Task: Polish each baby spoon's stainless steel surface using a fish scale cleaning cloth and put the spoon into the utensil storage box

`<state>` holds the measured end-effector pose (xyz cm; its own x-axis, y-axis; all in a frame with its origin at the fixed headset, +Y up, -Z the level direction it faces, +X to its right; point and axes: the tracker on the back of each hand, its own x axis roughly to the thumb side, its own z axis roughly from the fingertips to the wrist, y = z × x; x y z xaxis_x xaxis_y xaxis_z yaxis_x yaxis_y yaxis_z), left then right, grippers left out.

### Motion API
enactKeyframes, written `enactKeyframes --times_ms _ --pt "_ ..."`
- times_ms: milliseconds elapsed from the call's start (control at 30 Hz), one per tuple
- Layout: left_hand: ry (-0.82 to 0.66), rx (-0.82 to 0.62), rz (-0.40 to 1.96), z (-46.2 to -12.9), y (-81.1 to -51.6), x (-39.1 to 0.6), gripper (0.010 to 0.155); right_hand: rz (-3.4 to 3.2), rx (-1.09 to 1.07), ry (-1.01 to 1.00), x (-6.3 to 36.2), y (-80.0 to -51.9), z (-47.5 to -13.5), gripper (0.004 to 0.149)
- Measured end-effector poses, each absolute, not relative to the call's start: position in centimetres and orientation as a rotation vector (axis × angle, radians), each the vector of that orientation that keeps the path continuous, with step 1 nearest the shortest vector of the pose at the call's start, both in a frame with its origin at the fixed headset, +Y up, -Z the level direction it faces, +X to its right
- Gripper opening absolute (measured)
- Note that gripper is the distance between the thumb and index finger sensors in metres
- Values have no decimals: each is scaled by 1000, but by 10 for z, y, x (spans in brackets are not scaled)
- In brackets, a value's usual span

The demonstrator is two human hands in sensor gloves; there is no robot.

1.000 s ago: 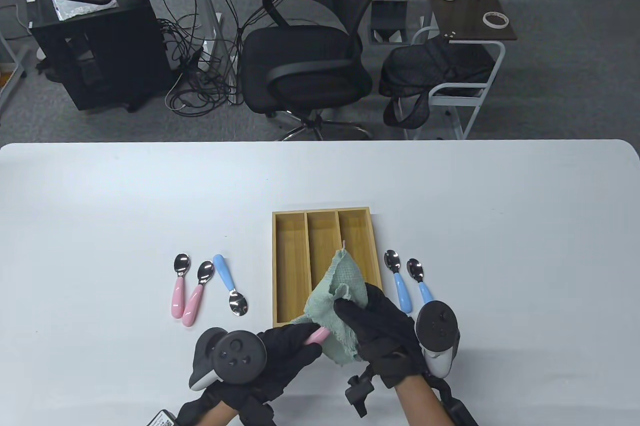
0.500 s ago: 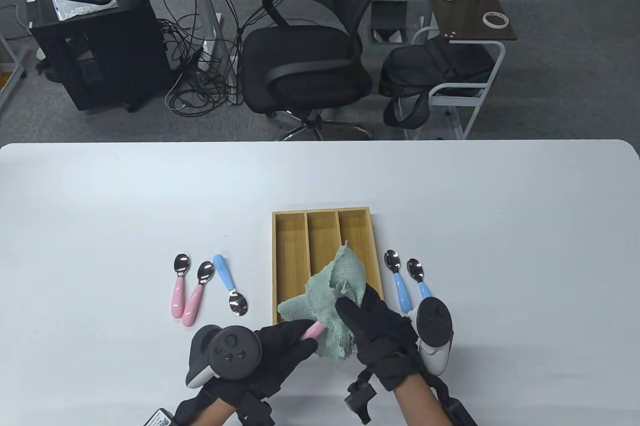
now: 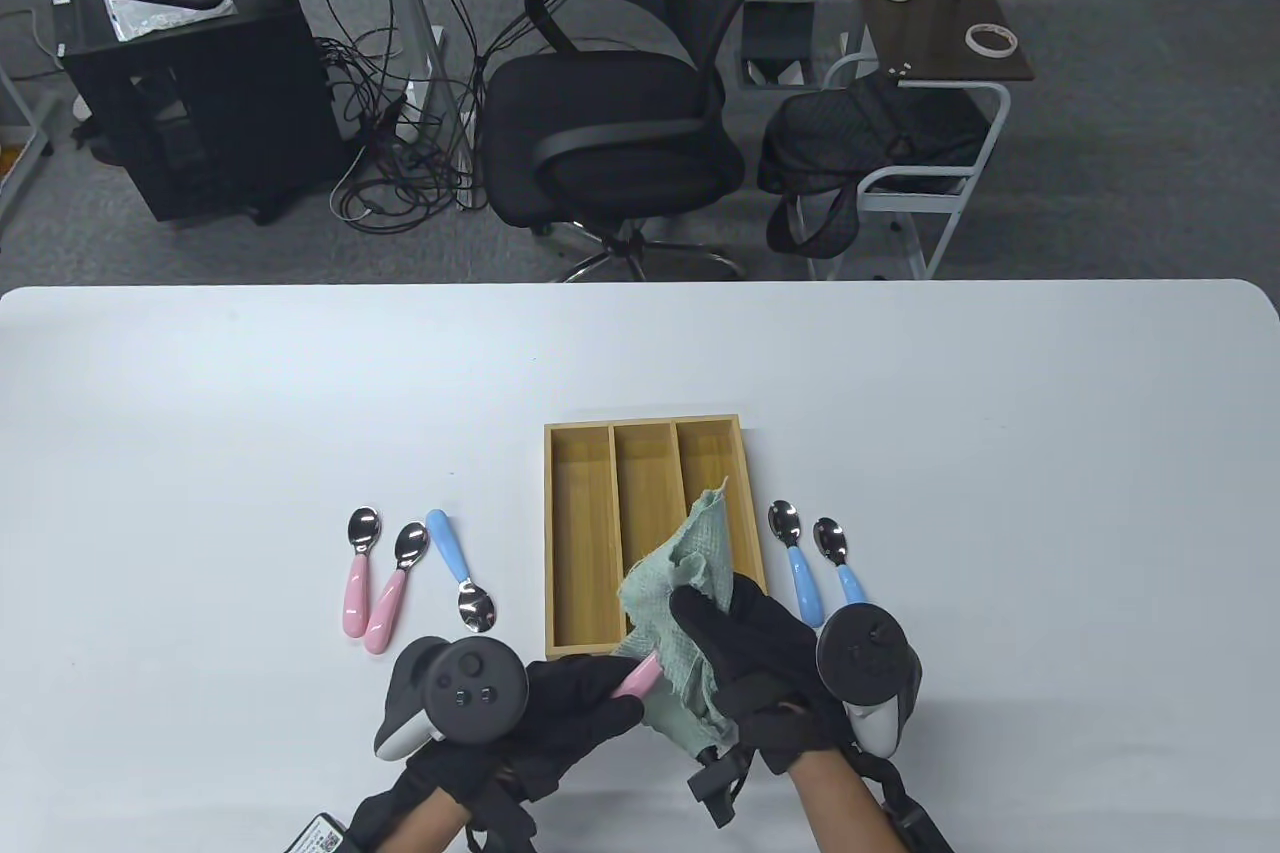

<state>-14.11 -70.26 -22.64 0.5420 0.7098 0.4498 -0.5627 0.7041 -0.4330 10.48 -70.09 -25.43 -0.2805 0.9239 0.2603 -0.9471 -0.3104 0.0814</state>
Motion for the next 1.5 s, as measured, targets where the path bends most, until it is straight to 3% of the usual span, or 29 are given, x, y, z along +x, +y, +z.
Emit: enactKeyframes --times_ms 267,533,667,767,933,1167,1500 --pt "-634 -256 787 -225 -700 -149 56 1904 122 -199 138 -698 -263 43" --pt "-401 -236 952 -238 -706 -178 58 1578 -26 -193 184 -699 -264 44" --pt "-191 -264 987 -263 -701 -185 58 1571 -22 -224 189 -696 -264 44" --pt "-75 -292 849 -293 -696 -178 59 1552 -10 -207 187 -696 -263 44" --pt "94 -407 812 -339 -718 -162 59 1551 4 -198 186 -696 -263 45" --pt "154 -439 682 -372 -733 -143 59 1546 3 -173 185 -699 -265 44" --pt "183 -406 671 -377 -739 -151 53 1548 6 -164 184 -699 -265 44"
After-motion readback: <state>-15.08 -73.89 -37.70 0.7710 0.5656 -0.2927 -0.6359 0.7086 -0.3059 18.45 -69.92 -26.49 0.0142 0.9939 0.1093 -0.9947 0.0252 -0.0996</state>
